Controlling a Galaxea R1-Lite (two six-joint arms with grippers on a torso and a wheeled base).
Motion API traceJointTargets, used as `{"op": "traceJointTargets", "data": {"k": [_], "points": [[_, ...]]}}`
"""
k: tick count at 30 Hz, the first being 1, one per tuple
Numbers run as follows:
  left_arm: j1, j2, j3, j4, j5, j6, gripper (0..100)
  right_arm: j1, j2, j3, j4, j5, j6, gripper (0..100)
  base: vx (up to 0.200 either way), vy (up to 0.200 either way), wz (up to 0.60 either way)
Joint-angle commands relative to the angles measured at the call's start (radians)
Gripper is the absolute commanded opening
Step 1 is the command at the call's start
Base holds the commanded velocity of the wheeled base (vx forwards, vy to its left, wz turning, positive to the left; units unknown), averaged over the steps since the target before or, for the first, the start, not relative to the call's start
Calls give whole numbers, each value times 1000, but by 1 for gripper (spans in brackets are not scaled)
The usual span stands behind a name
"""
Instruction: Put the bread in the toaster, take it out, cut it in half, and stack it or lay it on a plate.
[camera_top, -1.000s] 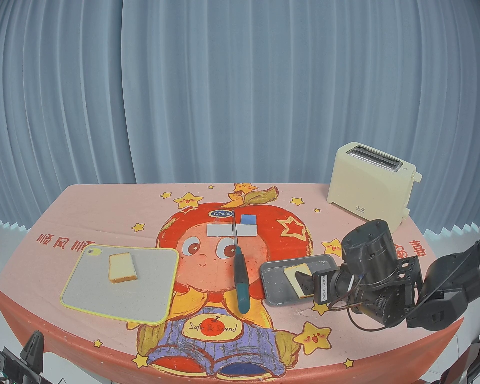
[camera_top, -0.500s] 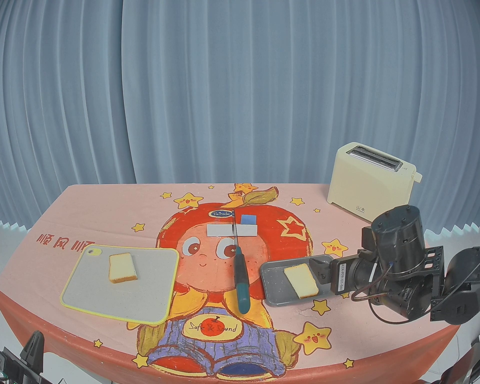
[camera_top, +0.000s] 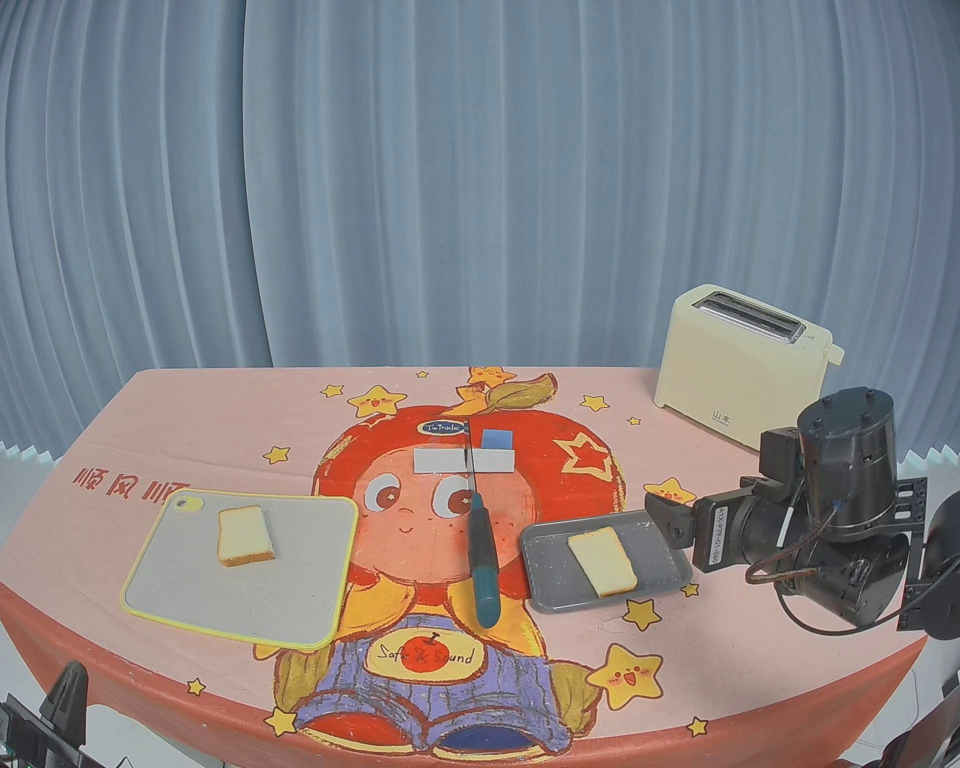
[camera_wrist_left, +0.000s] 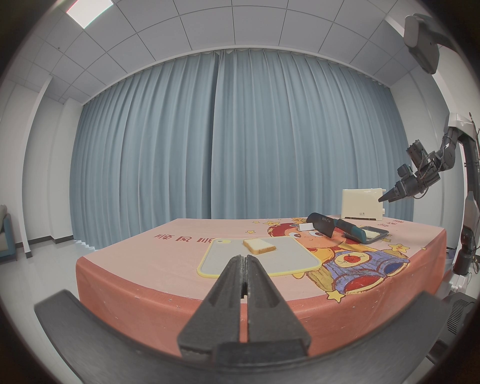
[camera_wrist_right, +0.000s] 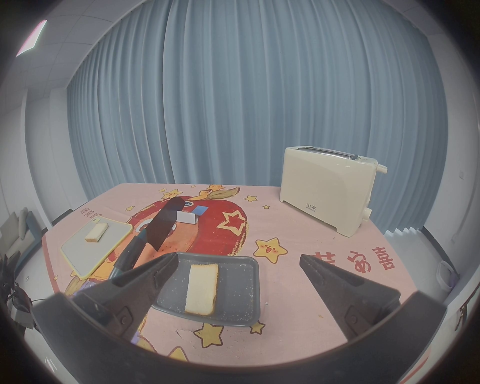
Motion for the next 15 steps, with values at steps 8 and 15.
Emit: {"op": "traceJointTargets", "data": {"k": [8,15], "points": [[0,-10,18,-1,0,0,0,-18,-48,5,1,4,-19,100,0,0,0],[0,-10,18,0,0,0,0,-18,-91,26,-1,6,-40,100,0,0,0]]}}
